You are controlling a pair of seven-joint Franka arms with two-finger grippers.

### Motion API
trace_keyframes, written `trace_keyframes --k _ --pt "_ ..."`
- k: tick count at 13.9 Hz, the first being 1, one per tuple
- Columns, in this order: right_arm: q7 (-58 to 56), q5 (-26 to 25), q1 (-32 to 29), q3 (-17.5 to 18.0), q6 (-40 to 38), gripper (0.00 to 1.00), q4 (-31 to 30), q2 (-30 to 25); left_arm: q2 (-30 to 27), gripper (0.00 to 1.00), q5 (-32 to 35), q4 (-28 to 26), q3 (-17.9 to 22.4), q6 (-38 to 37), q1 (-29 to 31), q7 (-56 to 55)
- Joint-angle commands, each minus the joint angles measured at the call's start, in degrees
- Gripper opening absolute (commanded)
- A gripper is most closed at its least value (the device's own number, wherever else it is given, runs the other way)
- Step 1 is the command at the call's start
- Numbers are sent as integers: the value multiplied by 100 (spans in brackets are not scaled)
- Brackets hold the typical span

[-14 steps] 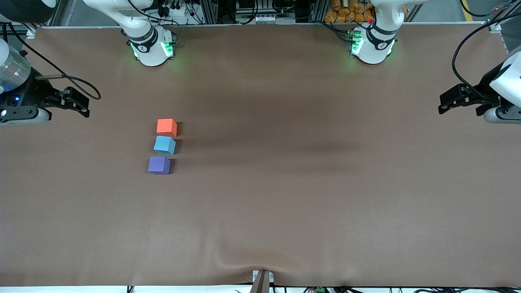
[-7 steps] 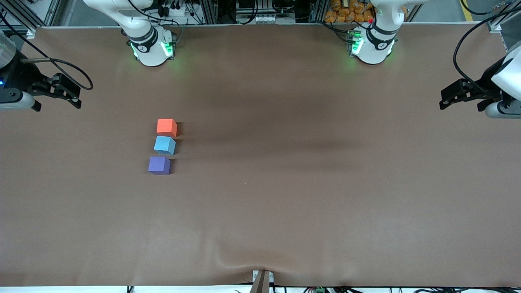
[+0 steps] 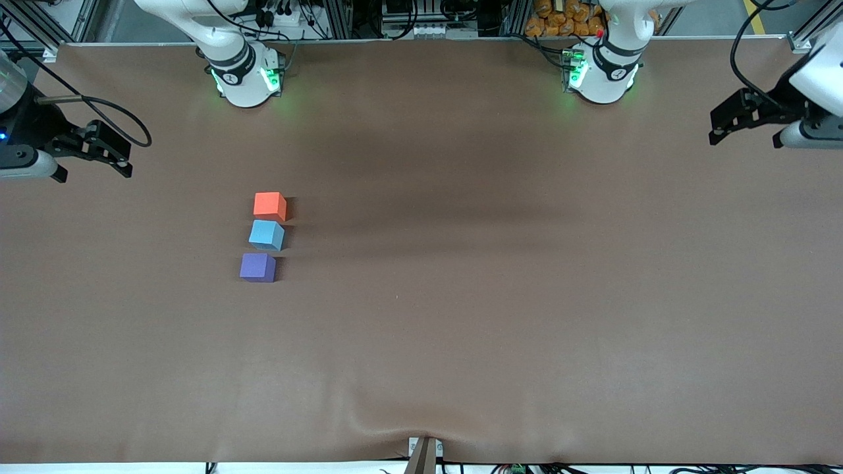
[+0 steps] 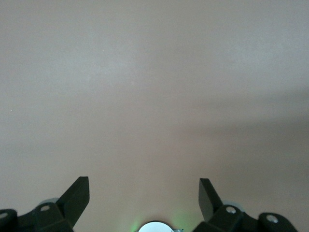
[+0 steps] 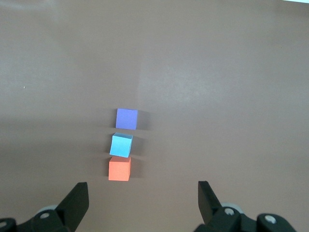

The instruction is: Place blue block between orange and purple blocks

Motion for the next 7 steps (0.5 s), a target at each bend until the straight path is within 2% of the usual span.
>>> trace_keyframes --k 1,7 --pt "-54 71 68 -67 -28 100 65 22 -203 100 98 -181 -17 137 49 125" --pt "-45 80 77 -67 -11 100 13 22 -36 100 99 84 -8 137 58 126"
